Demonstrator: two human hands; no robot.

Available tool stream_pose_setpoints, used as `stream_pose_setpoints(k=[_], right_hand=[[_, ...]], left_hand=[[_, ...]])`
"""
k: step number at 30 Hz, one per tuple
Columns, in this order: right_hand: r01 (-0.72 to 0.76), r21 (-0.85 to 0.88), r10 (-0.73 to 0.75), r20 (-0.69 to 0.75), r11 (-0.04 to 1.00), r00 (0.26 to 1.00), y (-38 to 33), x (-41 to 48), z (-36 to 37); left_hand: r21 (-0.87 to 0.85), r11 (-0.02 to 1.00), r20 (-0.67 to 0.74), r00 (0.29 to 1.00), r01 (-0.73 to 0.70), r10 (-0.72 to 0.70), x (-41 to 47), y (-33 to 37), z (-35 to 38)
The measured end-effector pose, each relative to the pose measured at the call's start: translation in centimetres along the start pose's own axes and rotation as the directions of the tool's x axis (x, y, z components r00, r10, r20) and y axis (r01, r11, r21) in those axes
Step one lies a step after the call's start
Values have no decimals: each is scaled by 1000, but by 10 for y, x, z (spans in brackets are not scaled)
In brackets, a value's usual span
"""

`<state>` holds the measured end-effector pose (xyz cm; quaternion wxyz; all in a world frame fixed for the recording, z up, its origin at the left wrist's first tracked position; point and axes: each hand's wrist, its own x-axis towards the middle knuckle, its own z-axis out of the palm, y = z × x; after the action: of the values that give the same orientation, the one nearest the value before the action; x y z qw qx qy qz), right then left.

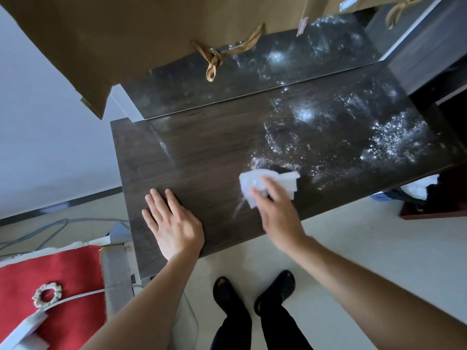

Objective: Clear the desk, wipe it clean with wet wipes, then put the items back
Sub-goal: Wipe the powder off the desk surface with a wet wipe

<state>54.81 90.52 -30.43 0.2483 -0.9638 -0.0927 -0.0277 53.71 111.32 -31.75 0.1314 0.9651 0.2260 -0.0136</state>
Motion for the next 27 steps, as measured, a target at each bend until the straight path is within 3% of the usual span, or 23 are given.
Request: stream_pose_setpoints(k=[4,5,8,9,11,13,15,18,23,25,27], right_hand=[[249,10,-246,195,968,949,3,-39,-4],[230,-34,-221,177,973,959,13,-31,-3],[-19,-224,28,37,974,999,25,12,-2],[-41,-283,60,58,958,997,21,19,0],[123,-329,-65,182,936,981,6,5,5],[241,-253,-172,267,937,948,-15,-32,4],[256,-198,-183,326,946,927,-25,-55,-5],[271,-198,-201,315,942,928,-9,-20,-6],[37,-315,26,194,948,981,6,62,-1],[80,-308,-29,168,948,985,-6,33,3],[203,-260,-122,298,944,947,-19,-12,0]], left_hand=[[-4,1000,-1,1000,-6,6,0,-1,1],[0,1000,1,1000,-8,8,0,-1,1],[-5,1000,4,1000,-7,7,0,0,1],[-6,1000,5,1000,-8,8,0,0,1],[-8,1000,6,1000,-11,11,0,-1,1],[-16,1000,9,1000,-11,11,0,-1,0],[-16,1000,13,1000,-9,9,0,-1,1],[-1,1000,15,1000,-16,16,0,-2,1],[2,1000,10,1000,-25,25,0,-3,2],[1,1000,6,1000,-29,29,0,-3,2],[0,1000,5,1000,-28,28,1,-2,2]])
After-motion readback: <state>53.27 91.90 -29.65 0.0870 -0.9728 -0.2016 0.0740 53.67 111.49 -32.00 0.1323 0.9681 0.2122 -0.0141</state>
